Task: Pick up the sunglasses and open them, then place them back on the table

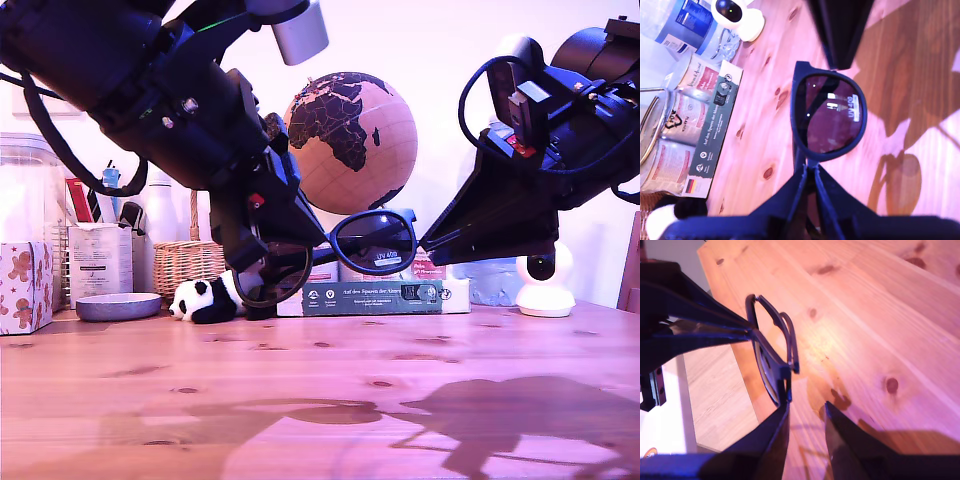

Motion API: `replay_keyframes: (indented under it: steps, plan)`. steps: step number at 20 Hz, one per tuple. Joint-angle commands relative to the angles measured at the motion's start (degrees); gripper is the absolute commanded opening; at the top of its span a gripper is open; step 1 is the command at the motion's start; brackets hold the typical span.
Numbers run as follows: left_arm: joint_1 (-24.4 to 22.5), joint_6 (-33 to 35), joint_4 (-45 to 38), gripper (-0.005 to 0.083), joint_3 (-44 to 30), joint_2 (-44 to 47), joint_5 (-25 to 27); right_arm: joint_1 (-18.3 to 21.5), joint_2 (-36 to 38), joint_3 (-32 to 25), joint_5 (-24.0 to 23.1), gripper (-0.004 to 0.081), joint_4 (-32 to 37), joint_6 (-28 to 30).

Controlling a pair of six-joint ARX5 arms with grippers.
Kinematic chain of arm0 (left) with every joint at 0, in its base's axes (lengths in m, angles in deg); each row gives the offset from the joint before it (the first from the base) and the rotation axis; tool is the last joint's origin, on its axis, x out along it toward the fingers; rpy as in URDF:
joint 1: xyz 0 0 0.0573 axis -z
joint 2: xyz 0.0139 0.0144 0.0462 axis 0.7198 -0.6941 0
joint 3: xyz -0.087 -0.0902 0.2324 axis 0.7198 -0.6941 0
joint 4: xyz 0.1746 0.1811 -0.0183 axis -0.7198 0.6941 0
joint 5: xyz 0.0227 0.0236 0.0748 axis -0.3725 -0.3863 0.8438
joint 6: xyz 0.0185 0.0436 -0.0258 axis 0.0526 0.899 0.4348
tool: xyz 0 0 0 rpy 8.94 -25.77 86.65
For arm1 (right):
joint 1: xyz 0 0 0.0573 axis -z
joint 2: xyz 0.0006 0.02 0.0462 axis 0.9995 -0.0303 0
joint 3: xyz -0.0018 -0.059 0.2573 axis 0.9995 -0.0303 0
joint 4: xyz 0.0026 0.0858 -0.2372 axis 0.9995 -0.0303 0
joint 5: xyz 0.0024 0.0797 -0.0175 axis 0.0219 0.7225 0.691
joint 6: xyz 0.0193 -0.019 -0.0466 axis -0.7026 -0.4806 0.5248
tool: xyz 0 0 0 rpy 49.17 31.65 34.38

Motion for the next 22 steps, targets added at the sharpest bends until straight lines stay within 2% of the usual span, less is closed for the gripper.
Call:
replay_keyframes:
  steps: [1, 13, 22]
  plan:
    - [0.17, -0.35, -0.59, -0.0019, -0.22, 0.57, -0.28, -0.31, -0.22, 0.44, 0.42, 0.0193, 0.55, -0.07]
    - [0.17, -0.35, -0.63, -0.0019, -0.22, 0.57, -1.68, -1.53, -0.46, 0.44, 0.07, 0.0193, 2.01, -0.09]
    - [1.31, -0.35, -2.99, -0.0019, -0.22, 0.59, -2.1, -1.88, -0.52, 0.44, -3.37, 0.0193, 2.03, -0.07]
